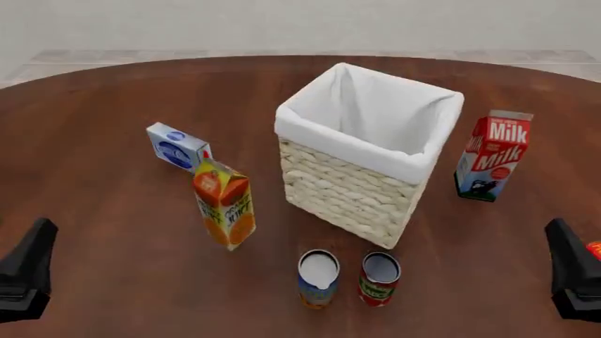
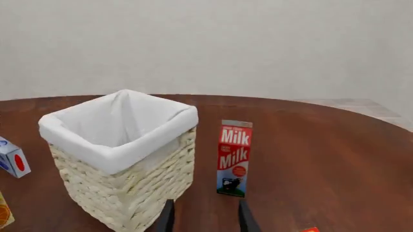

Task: Pick up the tomato sauce, and put it in the basket.

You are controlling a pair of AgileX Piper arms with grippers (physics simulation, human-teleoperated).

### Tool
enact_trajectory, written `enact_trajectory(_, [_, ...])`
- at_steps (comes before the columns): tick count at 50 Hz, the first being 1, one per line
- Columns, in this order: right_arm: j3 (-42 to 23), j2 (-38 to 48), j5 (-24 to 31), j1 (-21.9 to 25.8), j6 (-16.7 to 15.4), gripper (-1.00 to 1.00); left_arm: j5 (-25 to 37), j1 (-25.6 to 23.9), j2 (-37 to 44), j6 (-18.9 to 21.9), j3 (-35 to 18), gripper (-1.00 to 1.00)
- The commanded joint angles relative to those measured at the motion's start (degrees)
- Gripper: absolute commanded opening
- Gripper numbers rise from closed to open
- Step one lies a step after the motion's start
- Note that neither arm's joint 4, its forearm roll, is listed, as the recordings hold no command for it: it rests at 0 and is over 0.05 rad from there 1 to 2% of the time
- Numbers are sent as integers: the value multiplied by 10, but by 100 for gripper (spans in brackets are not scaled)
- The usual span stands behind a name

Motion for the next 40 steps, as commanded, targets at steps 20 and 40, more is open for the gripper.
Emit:
enact_trajectory(20, [-9,0,8,1,1,100,-4,3,13,0,-6,100])
enact_trajectory(40, [-107,80,71,36,26,100,-9,6,20,4,-12,100])
